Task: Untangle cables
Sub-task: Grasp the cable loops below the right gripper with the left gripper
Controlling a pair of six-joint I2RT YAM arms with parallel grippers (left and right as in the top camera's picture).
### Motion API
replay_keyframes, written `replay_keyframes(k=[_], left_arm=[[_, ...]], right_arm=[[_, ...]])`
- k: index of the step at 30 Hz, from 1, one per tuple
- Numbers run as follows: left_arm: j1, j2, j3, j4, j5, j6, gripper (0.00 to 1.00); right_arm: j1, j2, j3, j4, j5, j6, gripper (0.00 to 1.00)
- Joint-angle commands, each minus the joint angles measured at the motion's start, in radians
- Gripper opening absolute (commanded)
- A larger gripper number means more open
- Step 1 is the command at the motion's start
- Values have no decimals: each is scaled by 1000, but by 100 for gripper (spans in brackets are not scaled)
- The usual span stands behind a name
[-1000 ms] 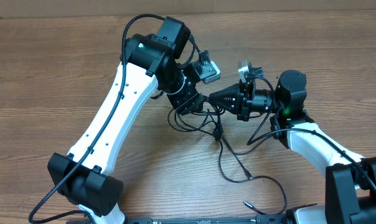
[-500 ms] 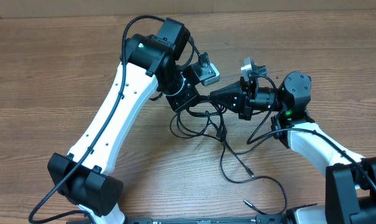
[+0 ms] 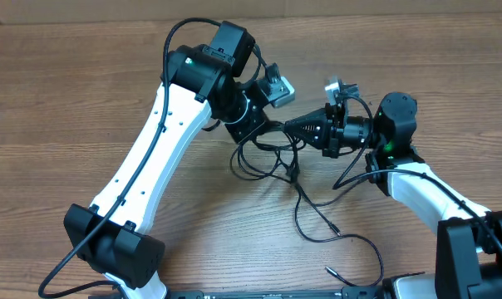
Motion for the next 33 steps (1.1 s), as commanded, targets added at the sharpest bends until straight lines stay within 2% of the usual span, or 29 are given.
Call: replay_keyframes(k=[1, 7, 14, 21, 23, 27, 33], left_arm=[[12, -29, 10, 47, 61, -117, 4], [12, -30, 10, 53, 157, -117, 4], [13, -30, 10, 97, 285, -117, 4], [13, -30, 10, 138, 348, -135, 4], [23, -30, 10, 158, 399, -142, 4], [49, -30, 10, 230, 413, -251, 4], [86, -30, 10, 305, 336, -435, 4]], right_arm=[[-15, -8, 14, -58, -14, -3, 4], [-16, -8, 14, -132, -13, -57, 4], [-16, -8, 14, -296, 19, -117, 4], [-16, -8, 14, -323, 20, -118, 4], [-16, -8, 14, -362, 20, -157, 4], [-16, -8, 14, -441, 42, -187, 4], [-16, -8, 14, -443, 43, -187, 4]])
